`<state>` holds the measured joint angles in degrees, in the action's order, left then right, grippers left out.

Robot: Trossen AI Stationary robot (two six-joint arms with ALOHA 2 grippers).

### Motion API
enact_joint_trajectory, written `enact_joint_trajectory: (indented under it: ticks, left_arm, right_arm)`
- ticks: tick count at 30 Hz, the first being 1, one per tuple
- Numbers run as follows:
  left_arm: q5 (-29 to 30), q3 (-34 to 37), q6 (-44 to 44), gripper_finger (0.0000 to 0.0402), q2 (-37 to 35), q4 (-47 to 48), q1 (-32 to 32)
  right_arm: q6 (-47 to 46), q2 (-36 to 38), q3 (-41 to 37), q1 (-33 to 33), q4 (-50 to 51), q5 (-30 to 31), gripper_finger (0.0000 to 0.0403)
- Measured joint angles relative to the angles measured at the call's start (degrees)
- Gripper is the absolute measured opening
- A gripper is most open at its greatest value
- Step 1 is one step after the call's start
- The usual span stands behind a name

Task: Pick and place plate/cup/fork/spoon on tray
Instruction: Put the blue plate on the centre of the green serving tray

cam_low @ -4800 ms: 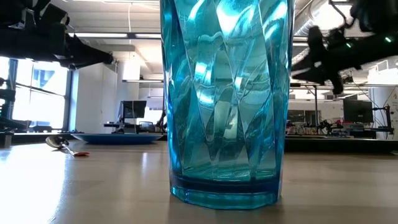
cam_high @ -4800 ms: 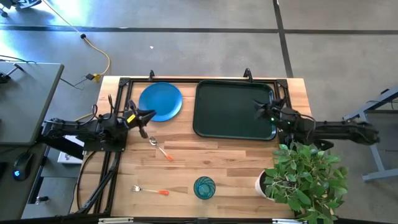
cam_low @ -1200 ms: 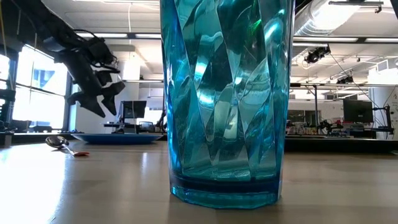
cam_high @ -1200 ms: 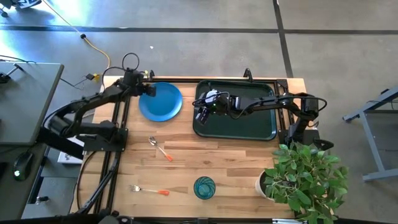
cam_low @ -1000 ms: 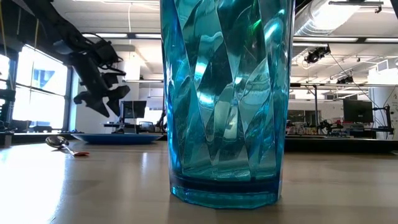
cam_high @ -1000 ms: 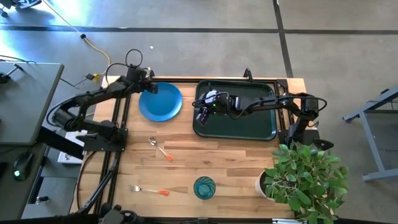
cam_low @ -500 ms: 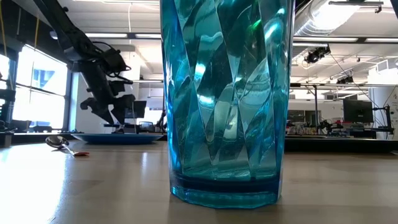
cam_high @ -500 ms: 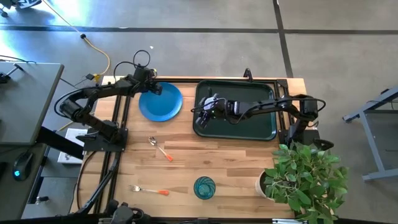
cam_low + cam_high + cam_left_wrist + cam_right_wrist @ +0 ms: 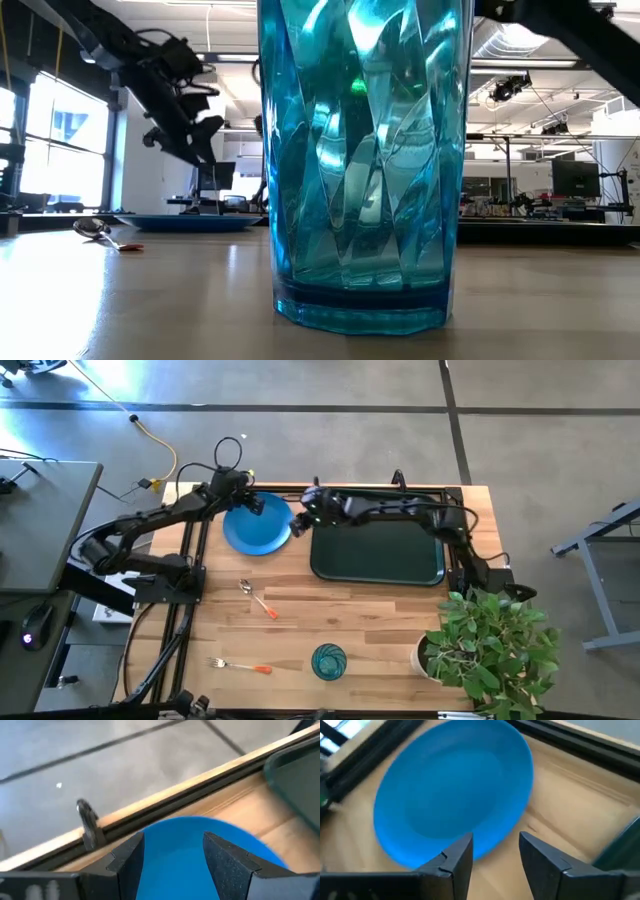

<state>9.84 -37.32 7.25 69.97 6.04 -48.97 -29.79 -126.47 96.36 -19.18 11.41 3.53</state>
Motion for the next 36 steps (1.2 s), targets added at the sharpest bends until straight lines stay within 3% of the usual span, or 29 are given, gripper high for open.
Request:
enact_joint_trajectory:
  ticks: [7,12,17,30,36]
  left_arm:
    - [5.1,0.0,-3.1,0.0193,-7.7,-0.3,4.3]
    - [11.3,0.1,-5.7,0.0193,-11.6,0.8,5.2]
    - [13.2,0.1,-7.0,0.0193,-14.5,2.7,5.1]
    - [12.5,0.1,-9.3,0.0193,-14.5,5.2,4.8]
    - [12.9,0.1,-10.5,0.0193,-14.8,8.2,4.7]
  right_arm:
    - [-5.9,-11.0,18.0,0.0,10.8,-2.1,0.0149]
    - [-6.4,-17.1,30.6,-1.6,24.1,1.6,0.0149]
    - [-8.6,-21.2,38.6,-3.3,27.8,1.6,0.0149]
    - [-9.1,-21.1,37.9,-4.6,28.2,-8.3,0.0149]
    - [2.3,-19.4,38.7,-4.4,26.9,-11.1,0.0149]
